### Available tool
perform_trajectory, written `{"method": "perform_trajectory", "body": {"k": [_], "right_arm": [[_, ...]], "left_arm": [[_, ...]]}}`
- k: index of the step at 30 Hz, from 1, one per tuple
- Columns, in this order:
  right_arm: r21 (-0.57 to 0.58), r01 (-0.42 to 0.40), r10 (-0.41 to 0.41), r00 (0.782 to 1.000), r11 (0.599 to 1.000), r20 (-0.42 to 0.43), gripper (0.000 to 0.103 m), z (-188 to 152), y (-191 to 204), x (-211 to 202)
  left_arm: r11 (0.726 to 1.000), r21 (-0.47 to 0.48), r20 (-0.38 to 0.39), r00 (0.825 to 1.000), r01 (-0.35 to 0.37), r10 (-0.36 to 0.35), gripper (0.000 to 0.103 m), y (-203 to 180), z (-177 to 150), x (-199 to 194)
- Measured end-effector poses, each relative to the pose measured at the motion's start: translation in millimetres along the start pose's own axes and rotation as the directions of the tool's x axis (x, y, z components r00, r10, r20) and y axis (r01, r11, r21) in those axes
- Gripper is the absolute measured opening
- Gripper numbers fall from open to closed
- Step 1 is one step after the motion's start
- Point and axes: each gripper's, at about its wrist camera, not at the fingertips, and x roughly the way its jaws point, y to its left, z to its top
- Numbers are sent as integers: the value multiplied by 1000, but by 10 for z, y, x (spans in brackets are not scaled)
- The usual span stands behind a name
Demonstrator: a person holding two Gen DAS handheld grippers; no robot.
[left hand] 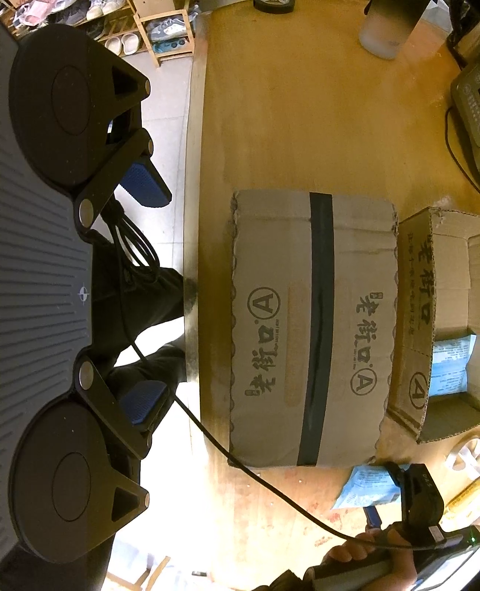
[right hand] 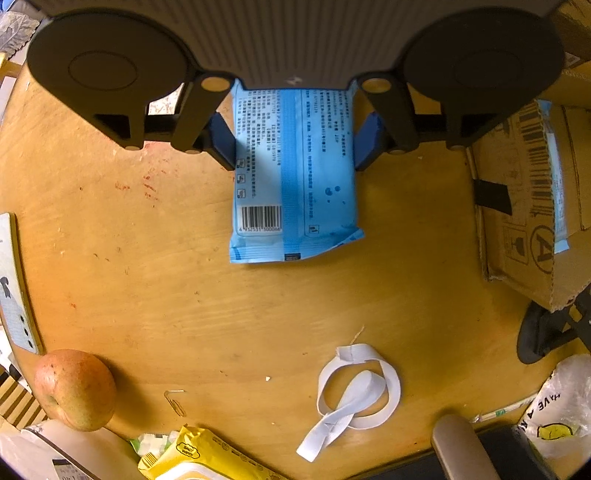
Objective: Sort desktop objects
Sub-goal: 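Close the right gripper on the second blue packet, then lift the second blue packet with the right gripper and carry it toward the open box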
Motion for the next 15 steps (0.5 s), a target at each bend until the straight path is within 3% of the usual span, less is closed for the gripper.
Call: {"method": "perform_trajectory", "body": {"k": [15], "right_arm": [[-2,-11,11,1000,1000,6,63,9,-6,-240]], "left_arm": [[1000,-10,8,1000,17,-17,103,82,-13,-13]]}}
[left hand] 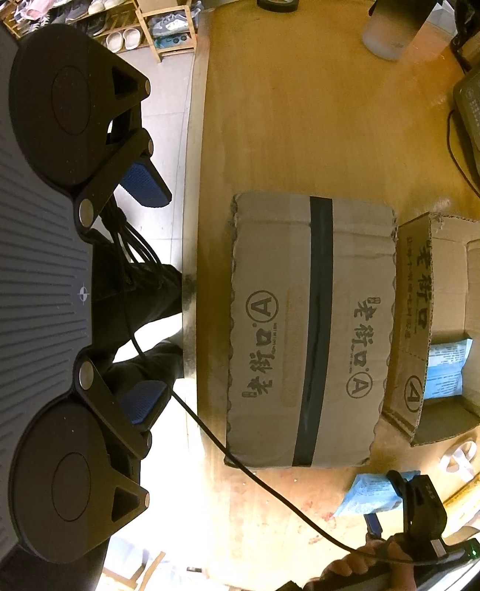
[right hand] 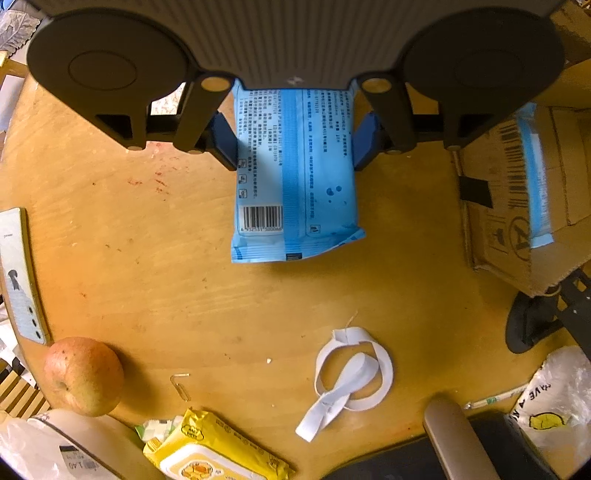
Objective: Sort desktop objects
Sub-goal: 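Lift the second blue packet with the right gripper and carry it toward the open box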
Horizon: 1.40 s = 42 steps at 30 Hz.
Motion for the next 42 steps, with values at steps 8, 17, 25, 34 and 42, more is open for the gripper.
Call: {"method": "perform_trajectory", "body": {"k": [8,17,25,34,42], "right_arm": [[6,-6,6,1000,1000,-5,63,-56,54,-200],[2,-18,18,1000,1000,4,64,-8,27,-459],[7,-30,30,999,1000,36,64,0,30,-709],[33,-36,35,999,999,32,64,46,92,-688],[33,-41,40,999,999,35,64,65,148,-691]], "left_arm": [[1000,-3,5,1000,9,-9,103,21,17,-23],[1000,-6,10,1000,24,-24,103,39,45,-25],[999,0,24,999,42,-42,103,27,91,-46],[999,11,34,998,46,-46,103,52,122,-47],[999,8,33,998,44,-45,103,97,129,-34]]}}
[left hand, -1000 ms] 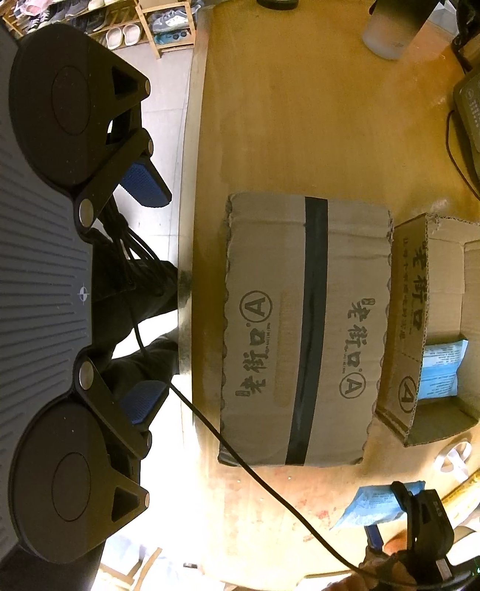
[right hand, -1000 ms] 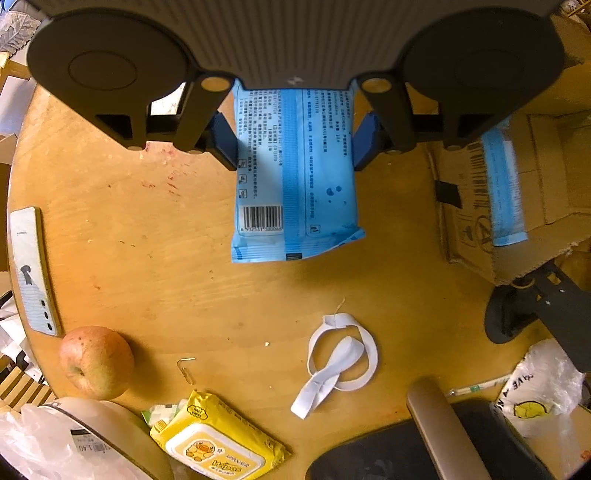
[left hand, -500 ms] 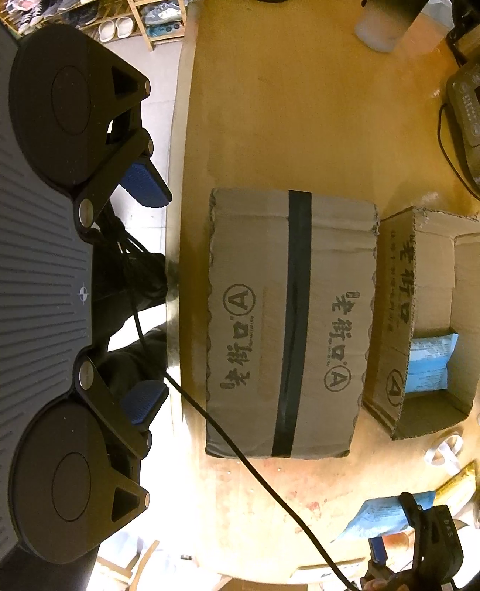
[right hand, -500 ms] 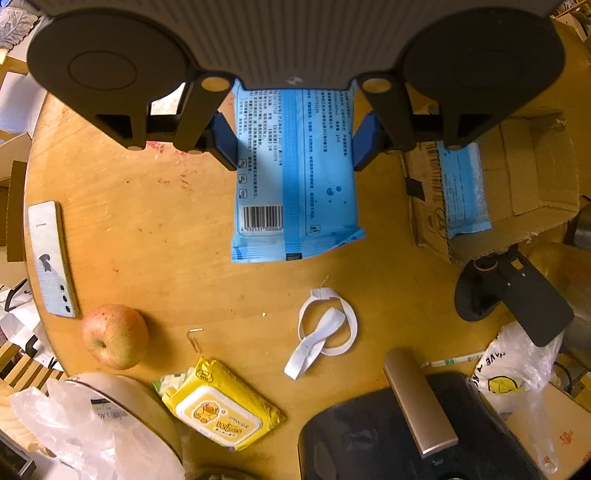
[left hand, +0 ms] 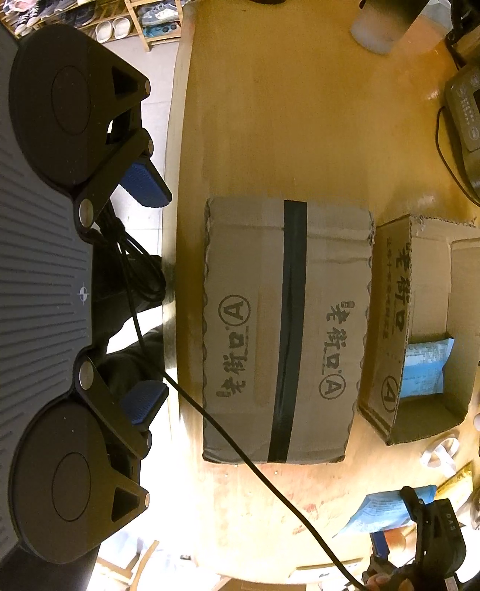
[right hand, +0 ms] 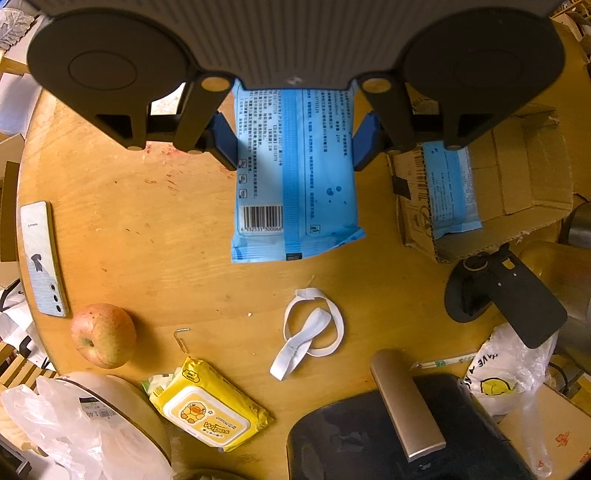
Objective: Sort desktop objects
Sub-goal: 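Lift the second blue packet with the right gripper and carry it toward the open box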
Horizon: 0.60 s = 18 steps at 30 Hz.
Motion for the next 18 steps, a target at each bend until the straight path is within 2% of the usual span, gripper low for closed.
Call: {"method": "perform_trajectory", "body": {"k": [18], "right_arm": [[8,-8,8,1000,1000,11,64,-14,204,-24]], "left_arm": [[1000,-2,0,1000,2,-2,103,187,-24,11]]}}
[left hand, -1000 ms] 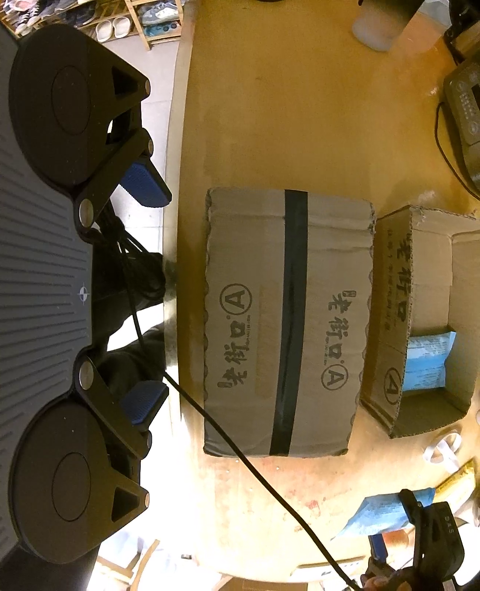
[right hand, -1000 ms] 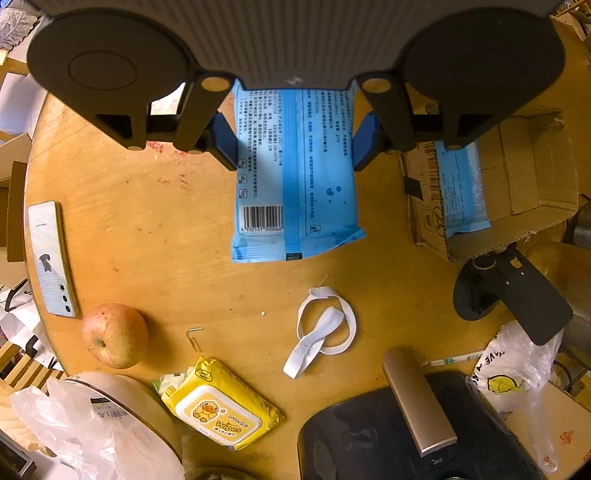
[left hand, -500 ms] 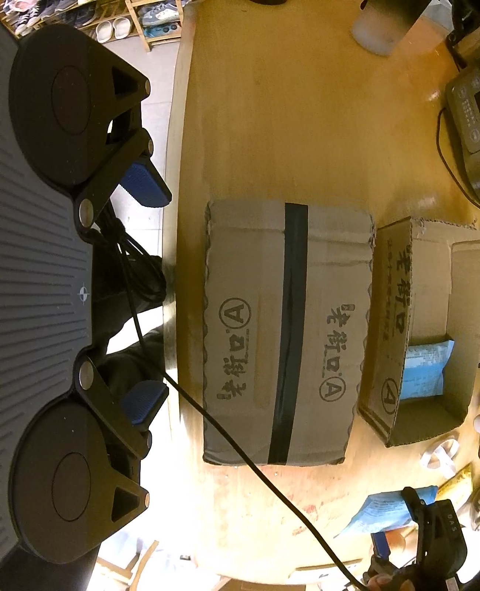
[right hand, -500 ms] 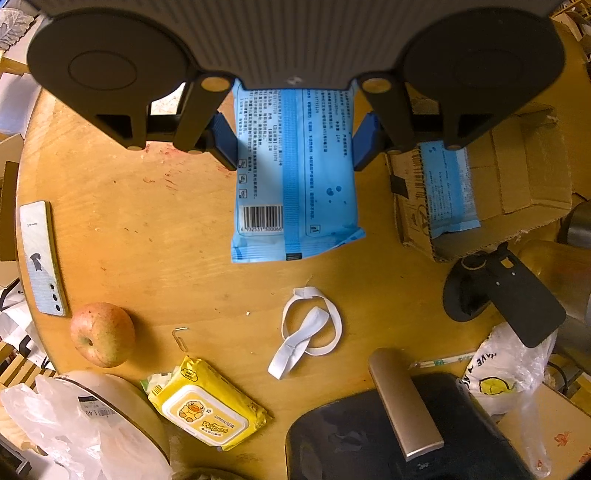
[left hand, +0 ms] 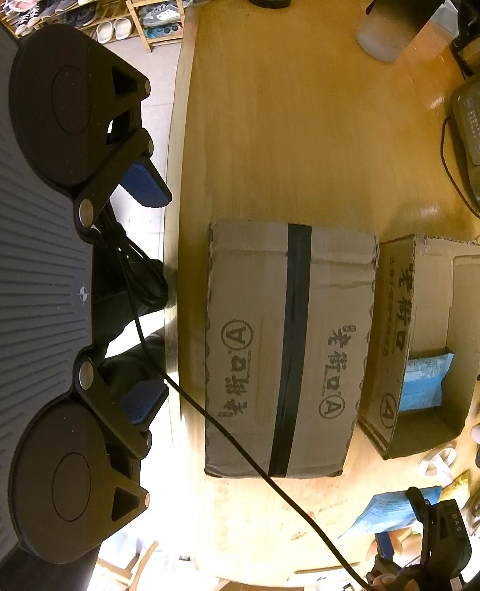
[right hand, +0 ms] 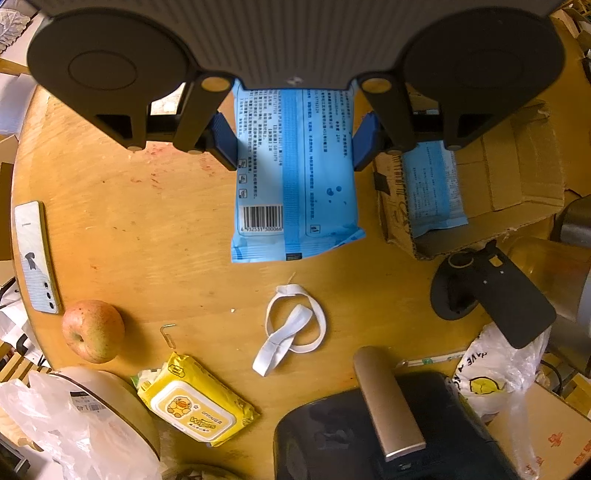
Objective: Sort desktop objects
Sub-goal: 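Lift the second blue packet with the right gripper and carry it toward the open box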
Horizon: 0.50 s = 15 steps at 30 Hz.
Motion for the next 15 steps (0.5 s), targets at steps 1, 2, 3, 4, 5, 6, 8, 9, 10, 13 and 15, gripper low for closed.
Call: {"method": "perform_trajectory", "body": {"k": [1,2,3,4,5,6,8,9,10,13,15], "right_arm": [[0,-1,1,1000,1000,0,64,-2,20,0],[0,-2,2,1000,1000,1,64,-5,40,0],[1,-3,3,1000,1000,2,64,-9,64,-1],[0,-4,4,1000,1000,2,64,-13,88,-3],[-1,-5,5,1000,1000,3,64,-17,112,-3],[-2,-6,6,1000,1000,3,64,-20,137,-2],[-3,-8,8,1000,1000,3,64,-27,186,-1],[-4,-9,9,1000,1000,3,64,-30,212,0],[-4,-10,10,1000,1000,3,64,-33,237,1],[-7,-12,12,1000,1000,2,64,-44,317,8],[-8,-14,14,1000,1000,2,64,-51,368,14]], "left_arm": [[1000,0,1,1000,0,0,103,16,1,-1],[1000,0,1,1000,0,0,103,35,0,-2],[1000,1,1,1000,0,0,103,52,0,-1],[1000,1,1,1000,0,0,103,69,0,-3],[1000,1,1,1000,0,0,103,87,0,-4],[1000,1,1,1000,0,0,103,105,0,-5],[1000,0,2,1000,0,0,103,146,0,-8],[1000,-1,2,1000,0,0,103,168,-1,-10],[1000,-2,2,1000,0,0,103,185,0,-11],[1000,-5,2,1000,0,0,103,246,5,-15],[1000,-7,2,1000,0,0,103,289,8,-17]]}}
